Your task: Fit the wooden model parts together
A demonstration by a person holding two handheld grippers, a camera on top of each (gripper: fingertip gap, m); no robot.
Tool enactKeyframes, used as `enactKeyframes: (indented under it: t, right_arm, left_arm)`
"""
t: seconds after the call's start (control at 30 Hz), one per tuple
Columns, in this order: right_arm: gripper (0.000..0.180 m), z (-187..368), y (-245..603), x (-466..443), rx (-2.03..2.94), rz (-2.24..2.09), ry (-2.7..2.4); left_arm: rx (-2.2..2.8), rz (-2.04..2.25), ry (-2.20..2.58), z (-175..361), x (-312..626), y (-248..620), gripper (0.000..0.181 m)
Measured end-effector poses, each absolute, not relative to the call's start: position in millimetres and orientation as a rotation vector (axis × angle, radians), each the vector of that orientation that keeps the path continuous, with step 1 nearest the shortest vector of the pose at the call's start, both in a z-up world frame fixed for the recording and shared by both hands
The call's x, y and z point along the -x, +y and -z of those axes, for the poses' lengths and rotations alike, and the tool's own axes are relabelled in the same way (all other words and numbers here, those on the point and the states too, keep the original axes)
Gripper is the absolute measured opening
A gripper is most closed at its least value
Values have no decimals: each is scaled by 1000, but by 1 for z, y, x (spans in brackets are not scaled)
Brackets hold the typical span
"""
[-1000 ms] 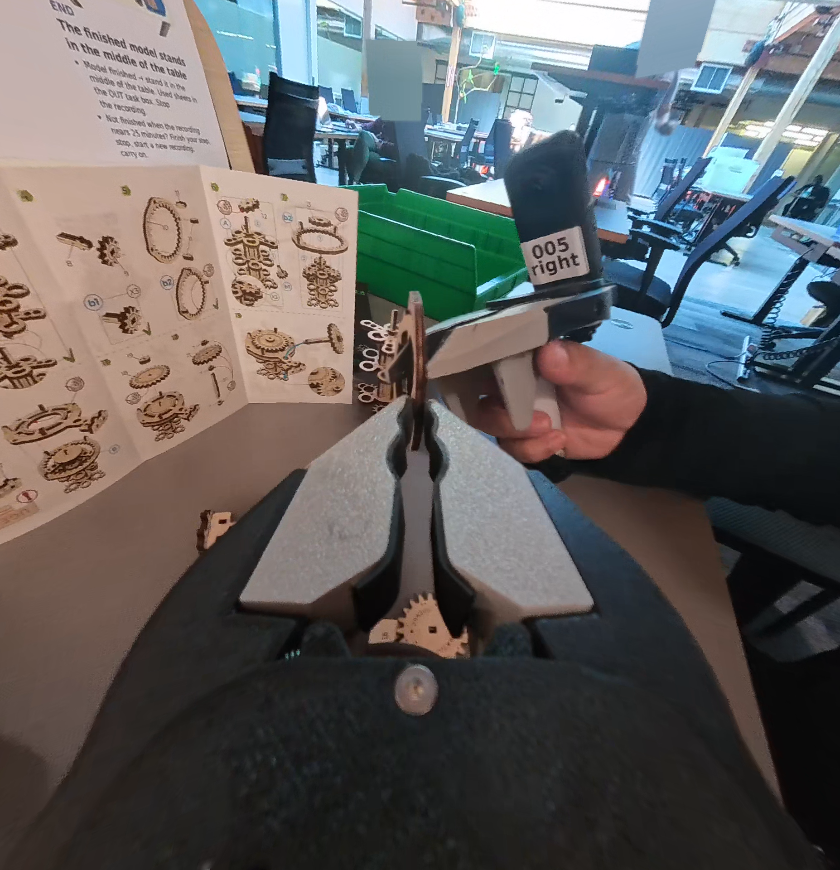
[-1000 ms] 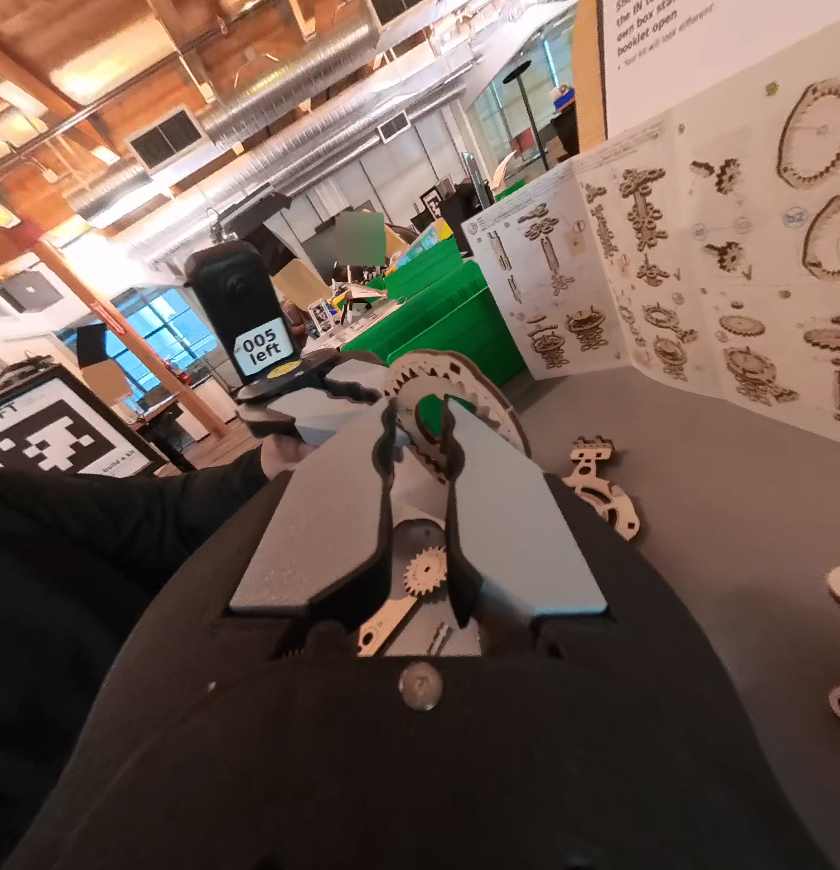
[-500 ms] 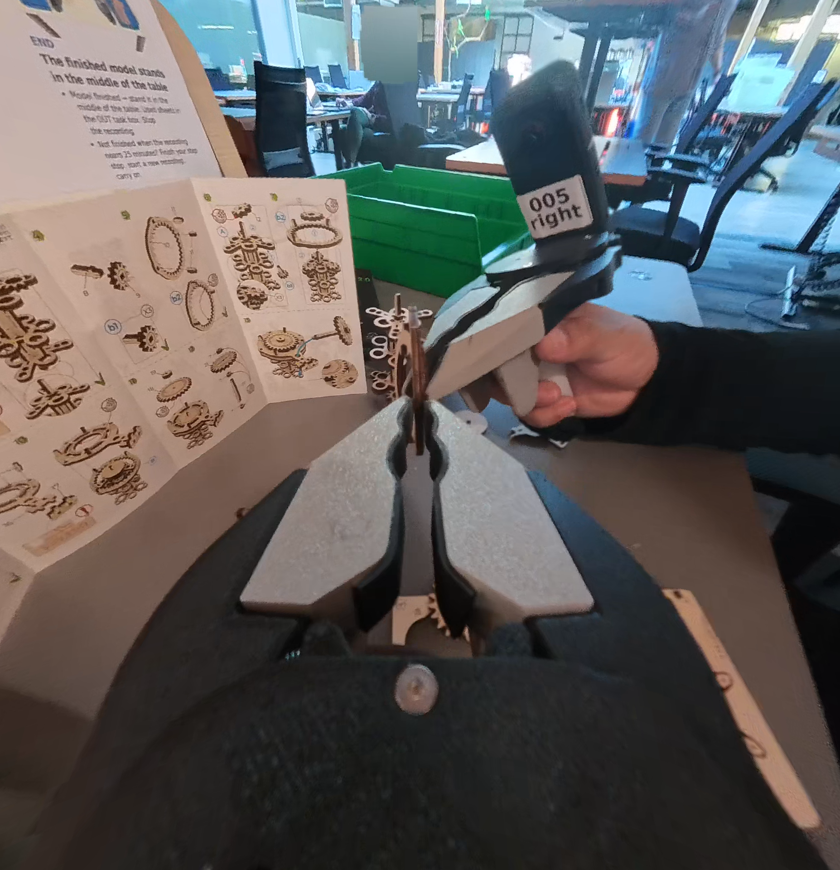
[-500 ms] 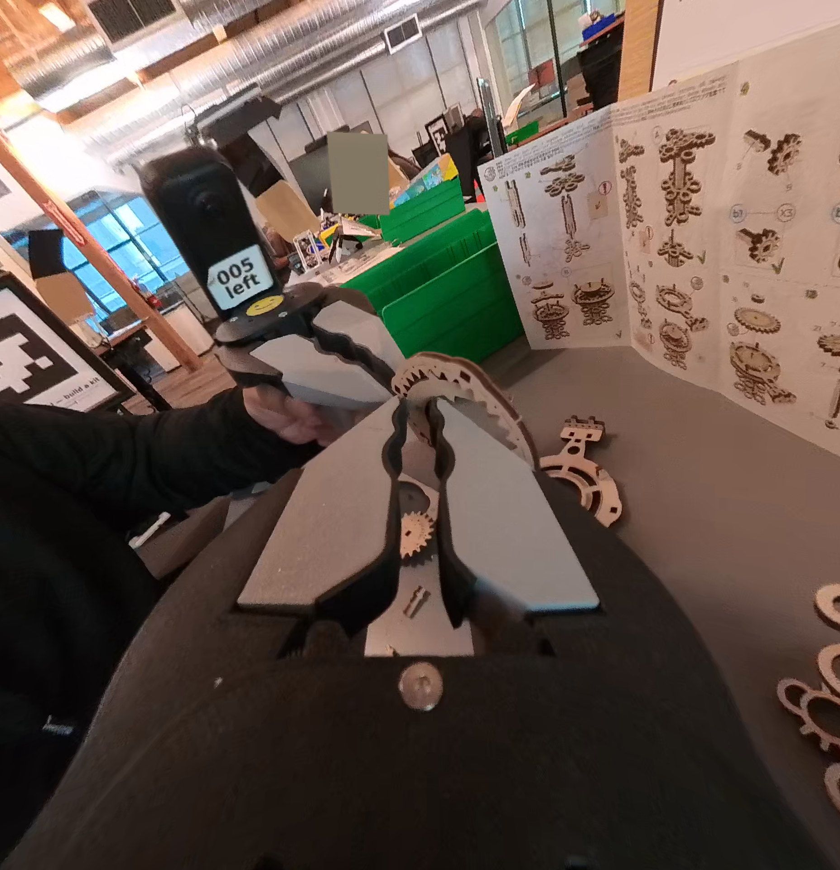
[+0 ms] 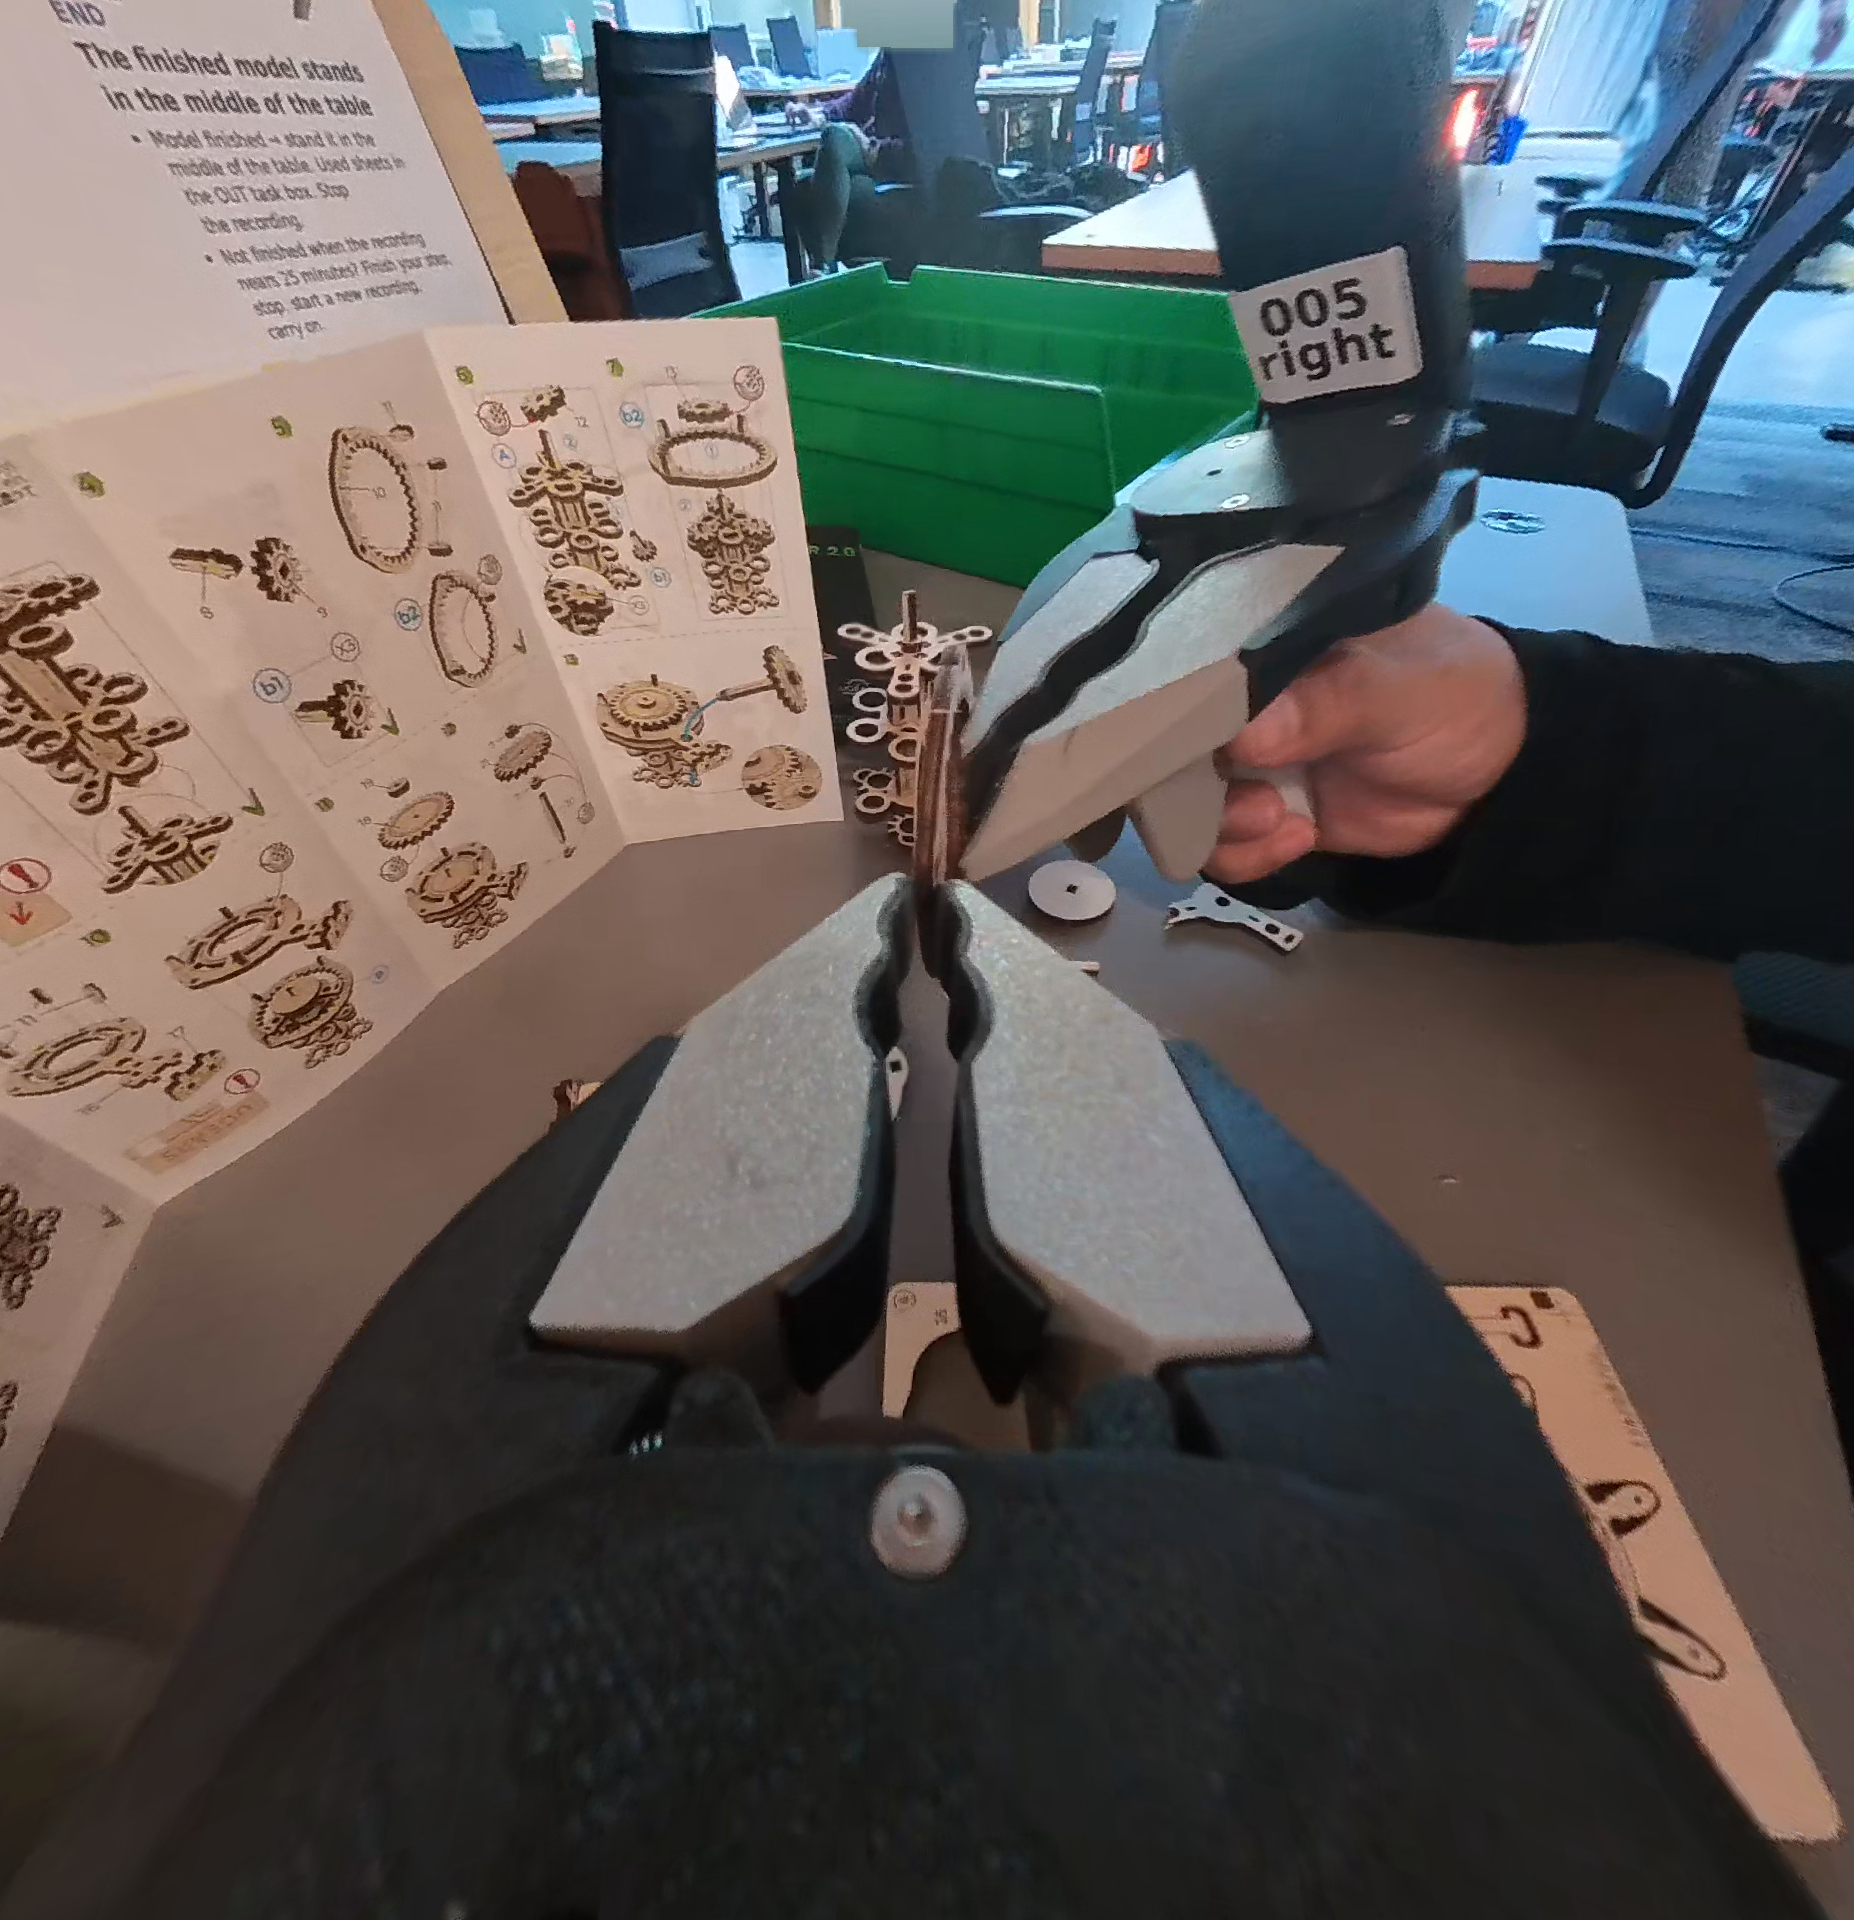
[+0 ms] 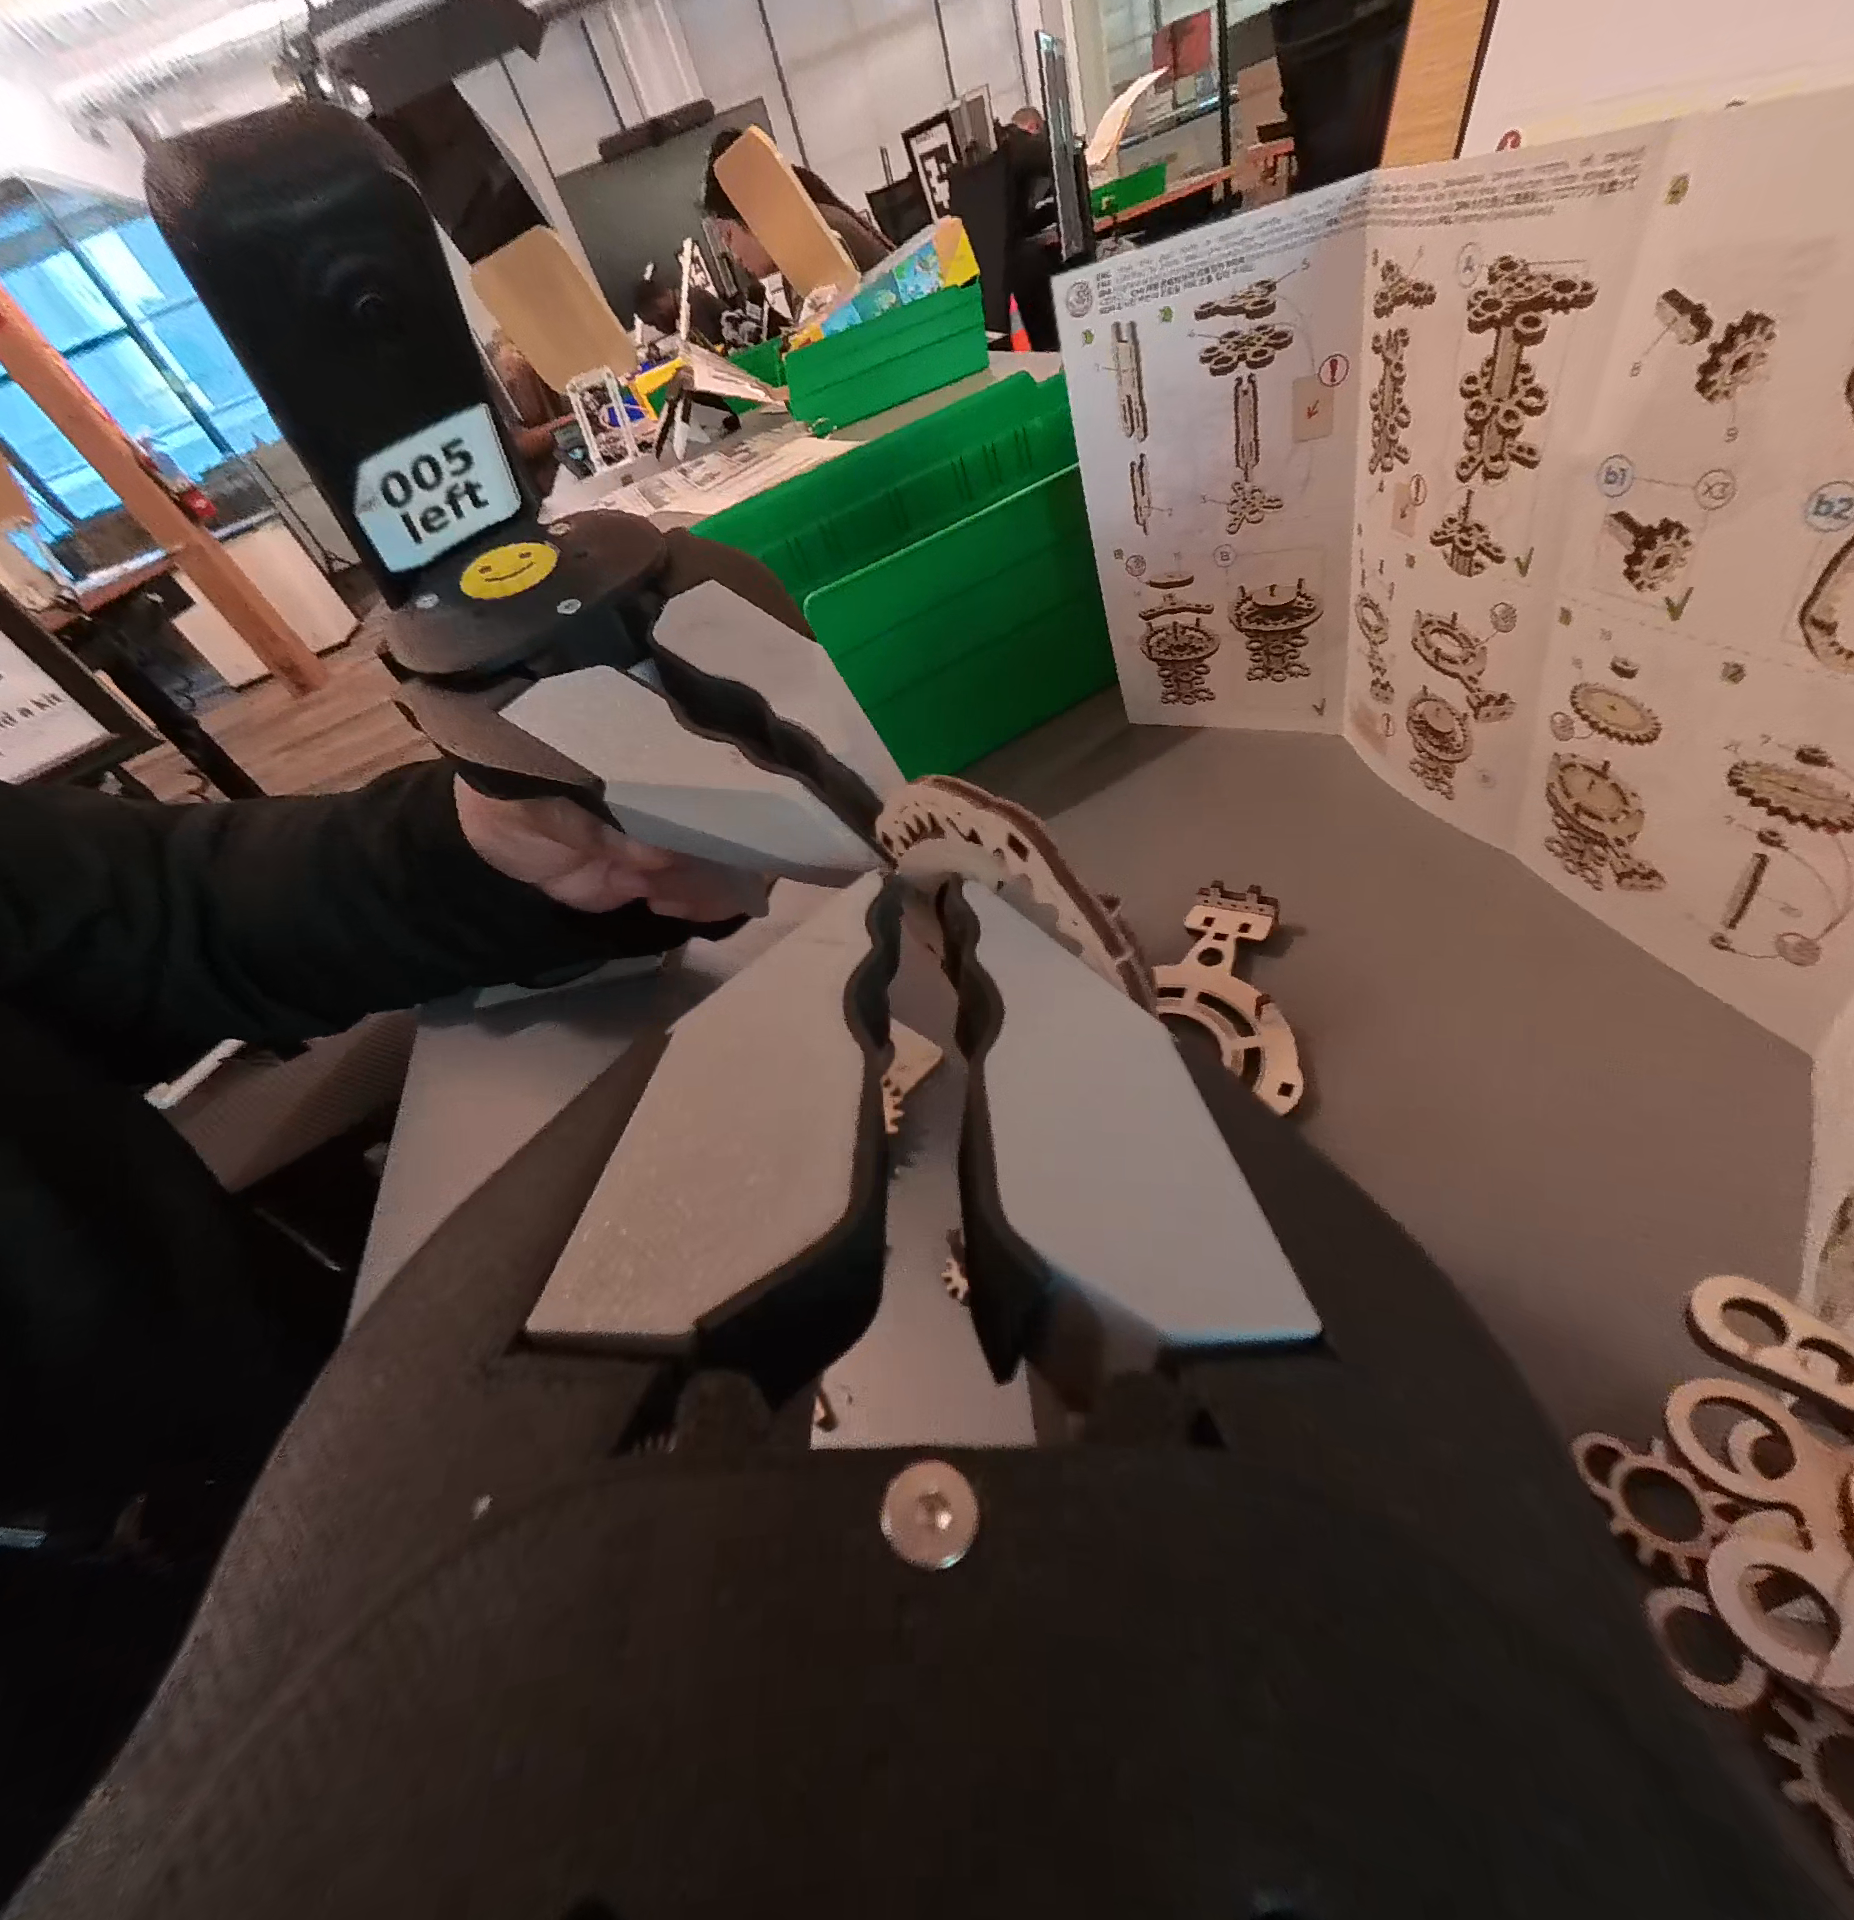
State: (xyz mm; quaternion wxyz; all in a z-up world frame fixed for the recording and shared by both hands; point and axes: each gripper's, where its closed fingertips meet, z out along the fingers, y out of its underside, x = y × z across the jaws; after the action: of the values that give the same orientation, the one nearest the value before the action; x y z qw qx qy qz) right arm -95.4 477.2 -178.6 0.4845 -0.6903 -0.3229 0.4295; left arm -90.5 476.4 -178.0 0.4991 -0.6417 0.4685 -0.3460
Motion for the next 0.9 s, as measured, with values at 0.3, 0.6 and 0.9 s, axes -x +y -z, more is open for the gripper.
enactKeyframes:
  t: [0.3, 0.6, 0.9]
  right_arm:
    - [5, 177, 476, 94, 1670, -1004, -805]
    - [5, 179, 474, 91, 1674, -943, -842]
    - [6, 189, 478, 88, 1726, -853, -854]
  left_arm:
    - [1545, 770, 1140, 177, 90, 477, 0]
    - [1546, 747, 1149, 180, 88, 477, 0]
    - [1591, 789, 1136, 189, 86, 477, 0]
